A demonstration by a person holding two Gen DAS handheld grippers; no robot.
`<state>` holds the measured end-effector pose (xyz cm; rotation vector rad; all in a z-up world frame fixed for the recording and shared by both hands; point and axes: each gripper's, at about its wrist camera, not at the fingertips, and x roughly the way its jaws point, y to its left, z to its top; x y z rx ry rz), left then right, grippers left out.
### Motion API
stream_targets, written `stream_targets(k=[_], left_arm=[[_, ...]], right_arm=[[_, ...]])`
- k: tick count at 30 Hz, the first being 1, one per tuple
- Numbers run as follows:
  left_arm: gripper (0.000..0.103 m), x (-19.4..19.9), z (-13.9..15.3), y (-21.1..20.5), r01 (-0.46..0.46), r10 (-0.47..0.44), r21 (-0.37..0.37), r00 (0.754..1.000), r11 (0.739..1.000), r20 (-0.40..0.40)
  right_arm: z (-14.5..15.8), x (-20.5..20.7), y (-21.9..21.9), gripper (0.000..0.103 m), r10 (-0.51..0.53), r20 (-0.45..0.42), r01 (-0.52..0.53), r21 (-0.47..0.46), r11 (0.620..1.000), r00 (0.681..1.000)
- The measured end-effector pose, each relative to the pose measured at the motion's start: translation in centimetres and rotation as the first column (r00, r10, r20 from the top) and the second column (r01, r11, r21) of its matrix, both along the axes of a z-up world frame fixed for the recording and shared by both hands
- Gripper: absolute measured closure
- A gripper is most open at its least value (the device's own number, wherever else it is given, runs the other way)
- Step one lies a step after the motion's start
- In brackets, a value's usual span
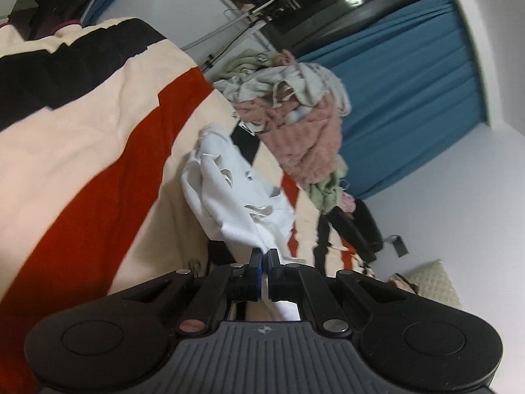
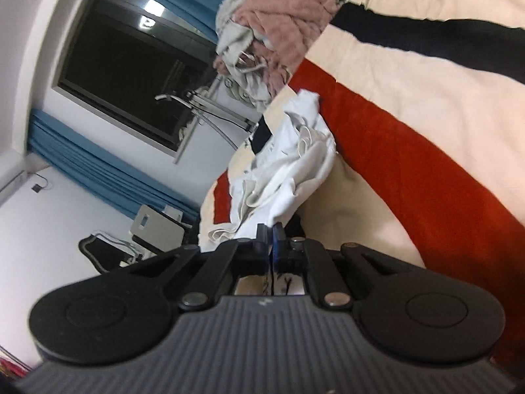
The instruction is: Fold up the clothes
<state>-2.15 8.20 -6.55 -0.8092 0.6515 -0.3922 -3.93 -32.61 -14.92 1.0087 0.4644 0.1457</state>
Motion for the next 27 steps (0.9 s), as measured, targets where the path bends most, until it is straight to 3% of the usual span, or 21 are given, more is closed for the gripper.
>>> stream_targets(k=[6, 10, 14, 18, 20, 24, 27], left_arm=[[0.101, -6.2, -0.2, 1.4, -0.007, 0.007, -0.031, 1.000, 0.999, 0.001], [0.101, -5.2, 0.4, 1.8, -0.012, 0.011, -0.069, 1.000, 0.998, -0.027], [0.101, 0.3, 3.2, 0.7, -0.015, 0.015, -0.040, 1.000, 0.999, -0.019], [0.101, 9.0, 6.0, -1.3, -0.023, 0.023, 0.033, 1.000, 0.999, -0.004], [0.100, 13.2, 6.5, -2.4, -0.039, 0.039, 0.088, 0.999, 0.995, 0.009], [0.100, 20.3, 4.1, -4.5, -0.052, 0.049, 0.181, 0.999, 0.982, 0.019], [0.100, 23.5, 1.0, -5.5, -0.045, 0.044, 0.225, 0.999, 0.973, 0.006]], right_arm=[[0.9, -5.9, 1.2, 0.098, 0.012, 0.044, -0.009, -0.066, 0.998, 0.999], [1.8, -5.5, 0.7, 0.098, -0.005, 0.060, 0.007, -0.034, 0.999, 0.998], [4.6, -0.1, -0.2, 0.098, 0.002, 0.098, 0.002, -0.038, 0.999, 0.995], [7.7, 7.8, -1.1, 0.098, -0.005, 0.097, 0.009, -0.045, 0.999, 0.995], [8.4, 12.1, -1.1, 0.098, -0.017, 0.095, 0.027, -0.104, 0.994, 0.995], [7.0, 20.0, -1.0, 0.098, -0.019, 0.060, 0.031, -0.209, 0.977, 0.998], [3.7, 23.3, -1.3, 0.098, -0.026, 0.028, 0.032, -0.234, 0.972, 0.999]])
